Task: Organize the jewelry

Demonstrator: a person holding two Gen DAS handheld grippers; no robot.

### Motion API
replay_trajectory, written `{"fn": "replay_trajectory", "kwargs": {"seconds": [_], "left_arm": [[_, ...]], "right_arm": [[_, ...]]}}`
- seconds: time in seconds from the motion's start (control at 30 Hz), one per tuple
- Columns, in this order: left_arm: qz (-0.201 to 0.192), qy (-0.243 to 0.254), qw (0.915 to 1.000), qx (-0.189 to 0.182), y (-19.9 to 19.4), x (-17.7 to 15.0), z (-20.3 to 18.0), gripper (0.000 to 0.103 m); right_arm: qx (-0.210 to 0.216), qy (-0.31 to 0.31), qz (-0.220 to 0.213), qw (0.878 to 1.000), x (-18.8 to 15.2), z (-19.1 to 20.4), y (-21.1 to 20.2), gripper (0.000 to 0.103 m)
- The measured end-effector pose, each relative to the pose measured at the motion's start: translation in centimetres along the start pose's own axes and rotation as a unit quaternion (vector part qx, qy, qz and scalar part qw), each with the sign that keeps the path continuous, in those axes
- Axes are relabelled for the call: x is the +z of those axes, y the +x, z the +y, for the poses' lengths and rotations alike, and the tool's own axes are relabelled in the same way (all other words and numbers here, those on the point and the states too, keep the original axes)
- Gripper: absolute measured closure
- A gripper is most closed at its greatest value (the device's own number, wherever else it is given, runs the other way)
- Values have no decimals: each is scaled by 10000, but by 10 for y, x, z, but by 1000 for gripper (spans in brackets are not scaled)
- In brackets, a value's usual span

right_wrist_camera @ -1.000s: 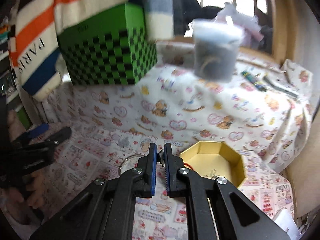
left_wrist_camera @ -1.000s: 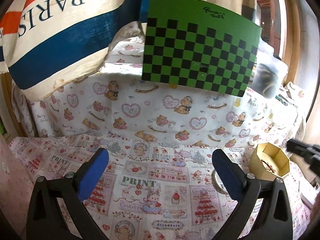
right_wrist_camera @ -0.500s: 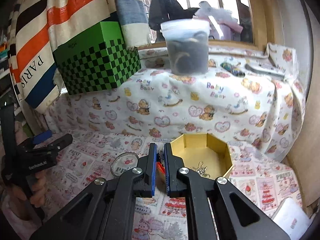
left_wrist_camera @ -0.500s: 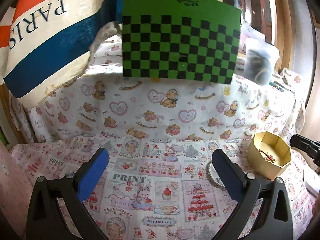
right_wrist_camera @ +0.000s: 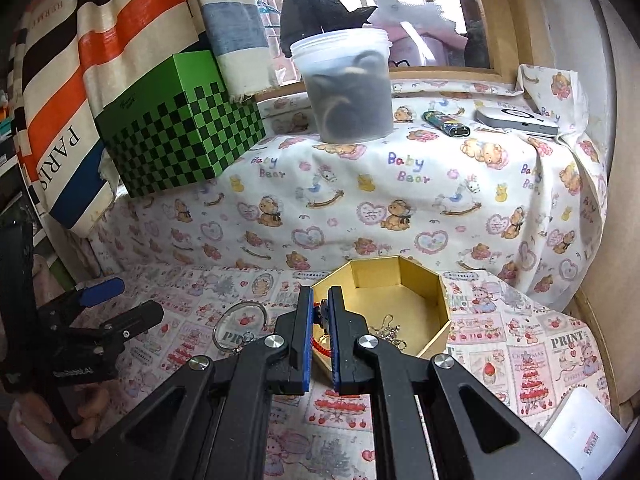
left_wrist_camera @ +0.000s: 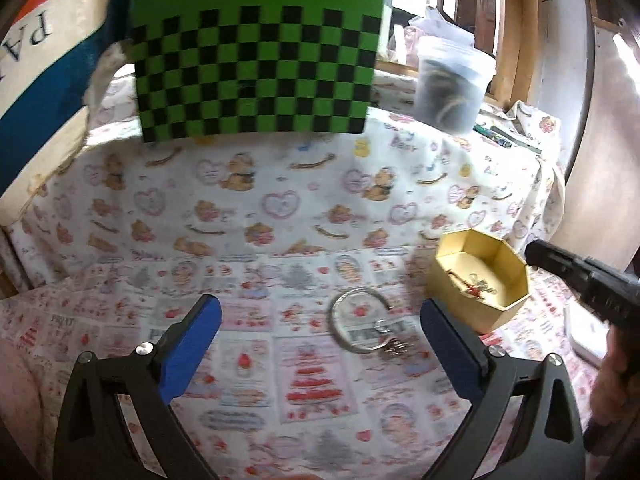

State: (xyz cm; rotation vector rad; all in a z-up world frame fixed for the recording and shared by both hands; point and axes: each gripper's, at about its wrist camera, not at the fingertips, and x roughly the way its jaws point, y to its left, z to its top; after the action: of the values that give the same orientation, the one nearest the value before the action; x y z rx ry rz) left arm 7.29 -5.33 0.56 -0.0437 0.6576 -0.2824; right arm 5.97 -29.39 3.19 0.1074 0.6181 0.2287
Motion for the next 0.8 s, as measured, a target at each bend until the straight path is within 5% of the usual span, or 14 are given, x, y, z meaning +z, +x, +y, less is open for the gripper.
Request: {"fn": "replay_trajectory", "kwargs": {"seconds": [0.07,0.23,0.33,0.67,0.8], "left_arm": [[235,-58,9997,-107,9,6,-5,15],[876,-294,9947,-446,39,10,-11,62],[1260,-368,9889,-700,54,9,-16,77],[1804,-213,9820,-513,86,5,-44,91],[1923,-161,9811,-155,98,3,-51,91]], "right_arm": [[65,79,-4,9999,0,-3,-2,95],[-13,122,41,9999,-1,-5,0,95],[5,136,74,9999,-1,-6,1,95],[-8,77,44,10000,-1,-3,2,95],[1,56,29,10000,-1,-2,-1,95]]}}
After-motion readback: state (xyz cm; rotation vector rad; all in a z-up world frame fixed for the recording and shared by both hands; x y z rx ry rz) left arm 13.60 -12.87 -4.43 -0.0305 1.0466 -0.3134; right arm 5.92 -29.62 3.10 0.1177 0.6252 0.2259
